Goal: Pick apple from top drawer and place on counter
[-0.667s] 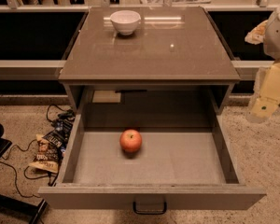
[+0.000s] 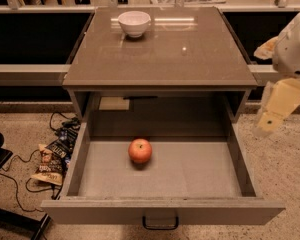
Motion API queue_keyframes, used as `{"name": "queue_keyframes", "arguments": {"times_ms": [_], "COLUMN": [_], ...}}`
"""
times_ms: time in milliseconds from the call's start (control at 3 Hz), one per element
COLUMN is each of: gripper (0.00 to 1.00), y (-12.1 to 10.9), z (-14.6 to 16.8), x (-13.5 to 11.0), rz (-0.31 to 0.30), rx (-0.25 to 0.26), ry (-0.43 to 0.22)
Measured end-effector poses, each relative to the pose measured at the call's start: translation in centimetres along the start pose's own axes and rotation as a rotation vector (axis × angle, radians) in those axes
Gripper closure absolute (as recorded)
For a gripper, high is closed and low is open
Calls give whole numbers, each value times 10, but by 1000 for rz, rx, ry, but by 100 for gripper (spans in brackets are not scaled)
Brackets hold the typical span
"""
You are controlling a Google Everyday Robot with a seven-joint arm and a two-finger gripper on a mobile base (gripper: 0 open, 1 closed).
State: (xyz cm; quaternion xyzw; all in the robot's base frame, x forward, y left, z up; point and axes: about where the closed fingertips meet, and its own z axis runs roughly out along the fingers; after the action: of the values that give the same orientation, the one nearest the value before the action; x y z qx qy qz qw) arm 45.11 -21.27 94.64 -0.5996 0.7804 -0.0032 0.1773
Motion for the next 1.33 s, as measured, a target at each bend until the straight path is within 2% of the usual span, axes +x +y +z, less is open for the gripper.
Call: {"name": "queue_keyframes", "arguments": {"times_ms": [333, 667, 1000, 1333], "gripper": [0, 0, 0, 0], "y": [-9, -16, -15, -2], "z": [65, 125, 183, 245], "x": [-6, -29, -57, -79], "rz": [7, 6, 3, 22], "rx": [-43, -58, -69, -104], "ry": [-132, -250, -331, -411]}}
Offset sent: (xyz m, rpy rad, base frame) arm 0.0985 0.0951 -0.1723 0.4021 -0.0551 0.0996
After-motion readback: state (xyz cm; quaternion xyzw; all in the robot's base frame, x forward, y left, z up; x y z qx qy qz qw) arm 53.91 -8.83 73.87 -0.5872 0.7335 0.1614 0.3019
